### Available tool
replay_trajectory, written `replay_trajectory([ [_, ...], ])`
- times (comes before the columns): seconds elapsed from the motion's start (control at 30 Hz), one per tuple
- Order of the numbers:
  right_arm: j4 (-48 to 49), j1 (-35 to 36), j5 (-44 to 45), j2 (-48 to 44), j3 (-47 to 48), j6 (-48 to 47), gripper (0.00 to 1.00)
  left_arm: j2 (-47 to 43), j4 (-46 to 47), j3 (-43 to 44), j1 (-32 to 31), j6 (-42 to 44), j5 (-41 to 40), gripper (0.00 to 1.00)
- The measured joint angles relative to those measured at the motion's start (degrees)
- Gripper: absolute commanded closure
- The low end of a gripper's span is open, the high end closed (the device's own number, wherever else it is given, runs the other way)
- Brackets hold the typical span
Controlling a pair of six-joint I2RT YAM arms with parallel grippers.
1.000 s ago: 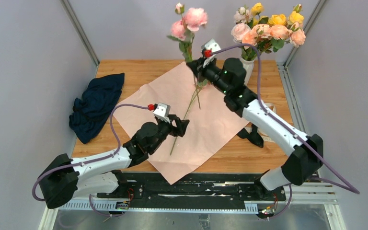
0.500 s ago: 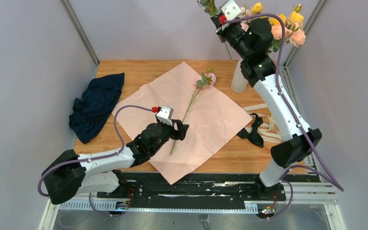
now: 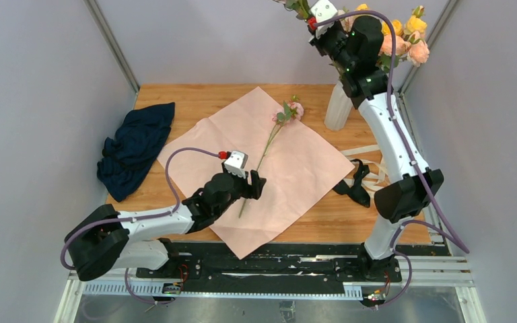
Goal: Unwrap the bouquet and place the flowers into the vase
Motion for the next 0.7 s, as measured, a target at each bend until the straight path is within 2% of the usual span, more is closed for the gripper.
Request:
replay_trajectory([
  [0.3, 1.8, -3.5, -1.6, -0.6, -1.6, 0.5, 1.0, 1.1, -0.3, 1.1, -0.8, 0.0, 0.8, 0.28],
  [0.7, 15.3, -6.6, -3.5, -3.9, -22.2, 5.1, 1.0, 1.2, -0.3, 1.1, -1.0, 0.0, 0.7, 0.28],
])
